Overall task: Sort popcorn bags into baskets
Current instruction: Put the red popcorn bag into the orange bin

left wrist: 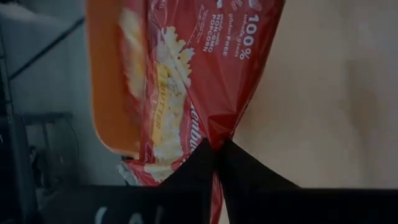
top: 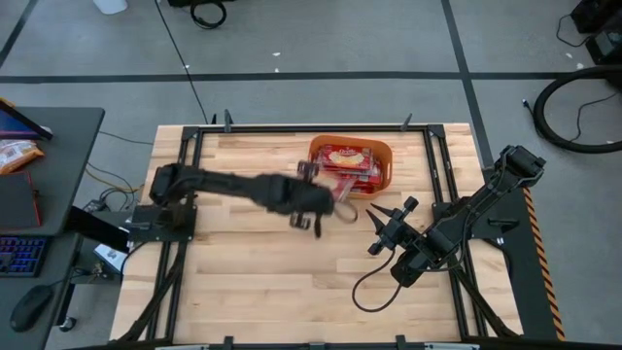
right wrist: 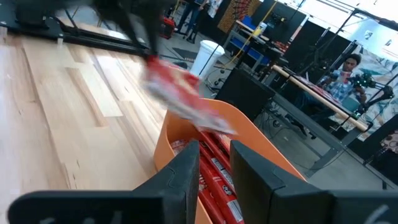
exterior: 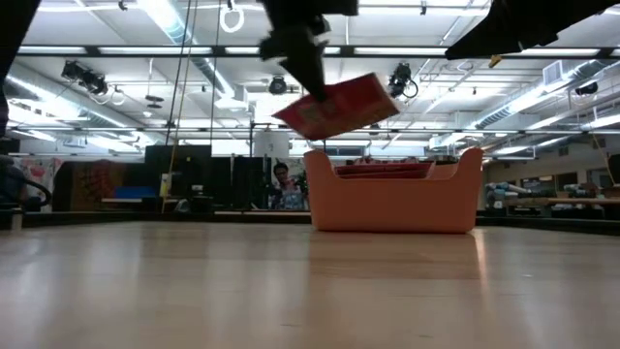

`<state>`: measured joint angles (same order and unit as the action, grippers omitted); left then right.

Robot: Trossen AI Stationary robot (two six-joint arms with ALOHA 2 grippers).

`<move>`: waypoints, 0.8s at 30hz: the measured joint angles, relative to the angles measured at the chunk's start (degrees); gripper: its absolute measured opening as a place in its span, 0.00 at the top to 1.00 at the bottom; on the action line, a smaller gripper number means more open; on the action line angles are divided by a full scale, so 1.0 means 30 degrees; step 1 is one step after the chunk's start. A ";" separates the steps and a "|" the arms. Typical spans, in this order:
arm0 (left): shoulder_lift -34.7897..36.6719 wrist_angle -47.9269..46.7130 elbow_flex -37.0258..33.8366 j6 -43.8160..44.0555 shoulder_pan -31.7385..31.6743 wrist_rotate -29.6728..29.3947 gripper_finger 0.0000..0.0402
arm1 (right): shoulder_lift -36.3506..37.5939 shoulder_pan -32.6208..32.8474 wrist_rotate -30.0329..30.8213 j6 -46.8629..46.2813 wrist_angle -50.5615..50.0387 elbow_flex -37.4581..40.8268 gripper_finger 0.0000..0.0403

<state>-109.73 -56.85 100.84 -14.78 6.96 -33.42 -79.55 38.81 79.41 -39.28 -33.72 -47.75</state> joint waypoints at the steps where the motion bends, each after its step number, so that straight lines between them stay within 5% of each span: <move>1: 0.0000 0.0738 0.0000 -0.0653 -0.0553 0.0234 0.94 | 0.0000 0.0000 -0.0004 0.0019 -0.0004 0.0000 0.77; 12: -0.0656 0.8380 0.0000 -0.3004 -0.5281 0.6164 0.94 | 0.0000 0.0000 -0.0004 0.0135 -0.0004 0.0000 0.77; 24: -0.2901 0.9926 -0.0009 -0.3311 -0.6644 0.5430 0.86 | 0.0007 0.0017 -0.0118 0.0179 0.0006 0.0007 0.77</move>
<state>-118.44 -27.07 100.81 -24.71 -12.97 -17.13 -79.53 38.86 79.05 -38.74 -33.71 -47.72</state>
